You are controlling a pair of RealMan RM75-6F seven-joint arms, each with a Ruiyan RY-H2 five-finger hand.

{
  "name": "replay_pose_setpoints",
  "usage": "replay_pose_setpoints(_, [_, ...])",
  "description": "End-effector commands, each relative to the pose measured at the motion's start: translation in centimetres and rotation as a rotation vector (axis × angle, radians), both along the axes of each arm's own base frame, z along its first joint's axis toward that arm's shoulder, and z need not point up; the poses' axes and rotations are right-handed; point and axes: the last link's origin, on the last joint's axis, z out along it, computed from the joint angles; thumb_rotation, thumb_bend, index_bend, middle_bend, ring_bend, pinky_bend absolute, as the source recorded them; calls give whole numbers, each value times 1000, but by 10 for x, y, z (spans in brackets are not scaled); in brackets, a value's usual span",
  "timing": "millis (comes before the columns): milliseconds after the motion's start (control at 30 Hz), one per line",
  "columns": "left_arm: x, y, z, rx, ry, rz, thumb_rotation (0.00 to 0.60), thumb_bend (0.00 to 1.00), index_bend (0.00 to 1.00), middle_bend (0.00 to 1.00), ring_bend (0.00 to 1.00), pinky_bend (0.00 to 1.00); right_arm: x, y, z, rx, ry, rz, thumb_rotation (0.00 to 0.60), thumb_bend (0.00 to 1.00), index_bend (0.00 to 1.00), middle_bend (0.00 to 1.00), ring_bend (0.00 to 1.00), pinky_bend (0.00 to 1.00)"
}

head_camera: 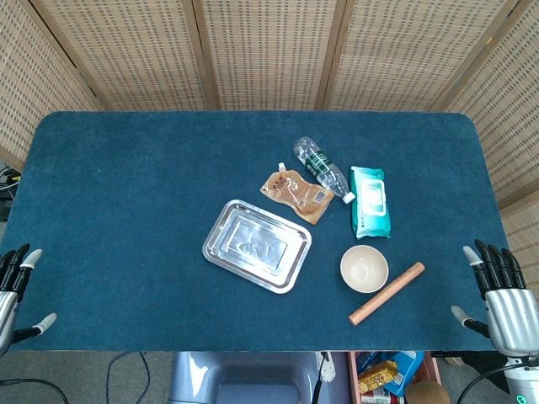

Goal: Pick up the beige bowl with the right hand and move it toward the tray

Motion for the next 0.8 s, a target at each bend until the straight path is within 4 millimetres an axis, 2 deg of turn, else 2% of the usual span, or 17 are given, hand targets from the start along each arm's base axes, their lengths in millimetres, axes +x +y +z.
replay_pose_setpoints(33, [0,0,0,-1,4,0,600,0,0,0,0,0,0,0,-1,8,-1,-4,600,0,25,0,0,0])
replay_pose_setpoints(167, [1,0,0,1,2,-1,600,0,0,0,0,0,0,-1,-5,48,-8,-7,600,0,25,0,0,0])
replay_pose_setpoints(267, [1,3,2,10,-2,-3,600,0,0,0,0,0,2,-10,-13,132,0,-5,600,0,25,0,0,0])
replay_pose_setpoints(400, [-1,7,0,9,3,11,600,0,0,0,0,0,10,-33,-39,292,59,60,600,0,61,0,0,0])
replay_pose_setpoints(467, [-1,10,-2,4,10,17,600,0,0,0,0,0,14,-44,-53,344,70,91,600,0,94,0,0,0])
replay_pose_setpoints(567, [-3,13,-4,2,19,26,600,0,0,0,0,0,19,-56,-67,384,72,120,600,6,209,0,0,0])
replay_pose_setpoints(633, [-5,16,-7,-3,30,36,600,0,0,0,0,0,23,-67,-80,411,92,144,600,53,304,0,0,0])
replay_pose_setpoints(800, [-7,19,-10,-11,40,52,600,0,0,0,0,0,26,-79,-97,440,115,140,600,193,386,0,0,0])
